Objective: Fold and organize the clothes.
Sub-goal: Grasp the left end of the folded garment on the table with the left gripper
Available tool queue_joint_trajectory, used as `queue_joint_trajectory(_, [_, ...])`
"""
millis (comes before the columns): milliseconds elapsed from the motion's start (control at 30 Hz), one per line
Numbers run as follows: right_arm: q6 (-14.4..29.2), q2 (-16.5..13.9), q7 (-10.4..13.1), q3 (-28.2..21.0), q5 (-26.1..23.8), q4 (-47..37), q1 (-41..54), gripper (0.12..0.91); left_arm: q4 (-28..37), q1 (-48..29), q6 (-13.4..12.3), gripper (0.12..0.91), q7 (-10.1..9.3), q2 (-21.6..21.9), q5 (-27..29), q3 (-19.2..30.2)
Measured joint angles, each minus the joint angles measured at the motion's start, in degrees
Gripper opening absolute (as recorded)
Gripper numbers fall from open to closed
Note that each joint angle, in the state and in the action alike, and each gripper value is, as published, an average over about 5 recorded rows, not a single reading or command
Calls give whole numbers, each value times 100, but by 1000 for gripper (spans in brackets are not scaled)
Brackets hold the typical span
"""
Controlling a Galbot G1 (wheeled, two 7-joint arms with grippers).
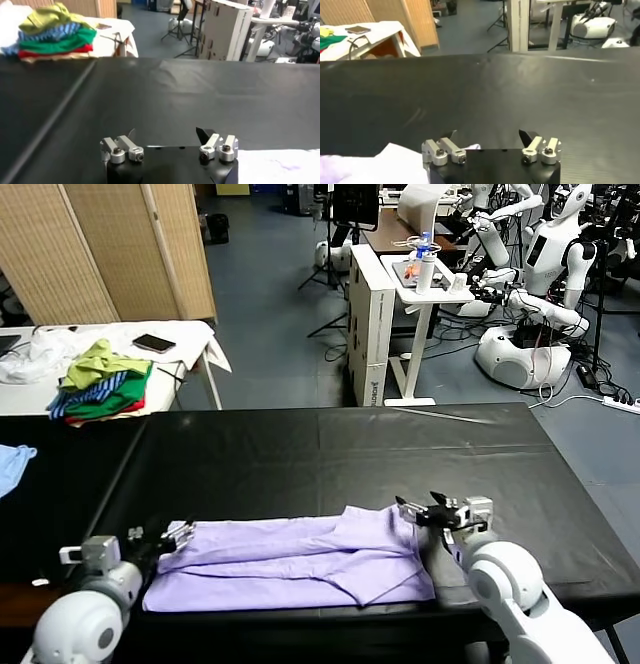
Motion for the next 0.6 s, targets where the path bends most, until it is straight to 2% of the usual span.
queue_joint_trajectory(167, [-18,108,-24,-74,-80,-62,-3,707,182,-58,3,907,67,19,2,41])
queue_joint_trajectory(300, [-22,157,-61,-102,-147,-84,-38,585,267,-67,17,870,73,-14,6,71])
queue_joint_trajectory(400, [-16,177,-97,-108,-199,-89,-66,453,292,-46,40,752,68,-34,13,77])
queue_joint_trajectory(533, [22,205,-114,-104,-279,-82,-102,237,296,-3,51,503,63,-47,15,77])
queue_joint_trajectory(600, [75,221,-116,-90,-354,-72,-128,186,290,13,51,389,61,-55,16,76])
